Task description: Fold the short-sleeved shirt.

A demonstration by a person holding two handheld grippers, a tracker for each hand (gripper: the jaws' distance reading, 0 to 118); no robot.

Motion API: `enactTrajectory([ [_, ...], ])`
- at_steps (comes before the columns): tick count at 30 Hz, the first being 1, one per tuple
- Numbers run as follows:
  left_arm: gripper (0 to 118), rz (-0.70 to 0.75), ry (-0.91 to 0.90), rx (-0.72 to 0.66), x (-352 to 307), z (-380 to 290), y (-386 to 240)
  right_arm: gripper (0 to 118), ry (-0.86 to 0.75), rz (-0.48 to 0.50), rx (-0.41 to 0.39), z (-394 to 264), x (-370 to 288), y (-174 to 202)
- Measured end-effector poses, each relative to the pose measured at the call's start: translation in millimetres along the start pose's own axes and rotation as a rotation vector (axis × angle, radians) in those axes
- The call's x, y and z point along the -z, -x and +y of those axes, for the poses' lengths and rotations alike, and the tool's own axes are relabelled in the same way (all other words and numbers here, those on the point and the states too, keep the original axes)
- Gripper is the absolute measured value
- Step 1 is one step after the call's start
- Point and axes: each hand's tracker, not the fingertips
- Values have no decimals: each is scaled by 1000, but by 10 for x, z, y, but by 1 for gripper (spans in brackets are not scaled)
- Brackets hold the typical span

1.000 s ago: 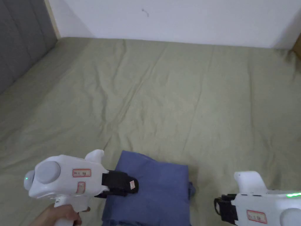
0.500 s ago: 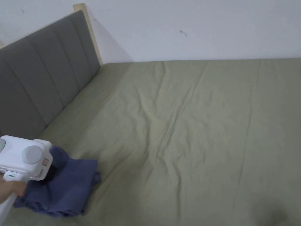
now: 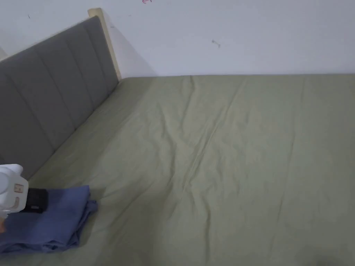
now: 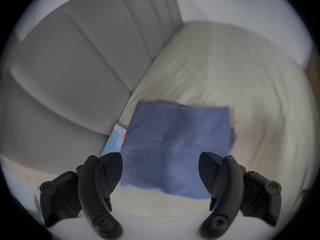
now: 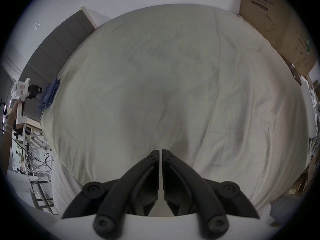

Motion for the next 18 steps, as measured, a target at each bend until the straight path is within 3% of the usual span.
enactTrajectory([
  [6,90,-104,-223,-9,-928,-68,-186,3,-52,32,24,-59,-213,-7],
  [7,77,-147,-259,1,-1073,-136,-275,3,-67,37,32,-72,-251,-9],
  [8,47,-174,-283,12,-1237,-209,-387,3,-86,50,41,-87,-298,-11],
  [9,24,-193,-305,13,-1403,-297,-513,3,-105,64,50,-112,-310,-55],
  [10,9,-189,-321,15,-1533,-383,-634,3,-125,73,58,-129,-346,-65],
  [12,0,-206,-381,0,-1809,-628,-939,3,-171,89,59,-168,-472,-60],
  [18,0,-266,-572,115,-2544,-1339,-1780,3,-334,105,34,-155,-1016,13],
])
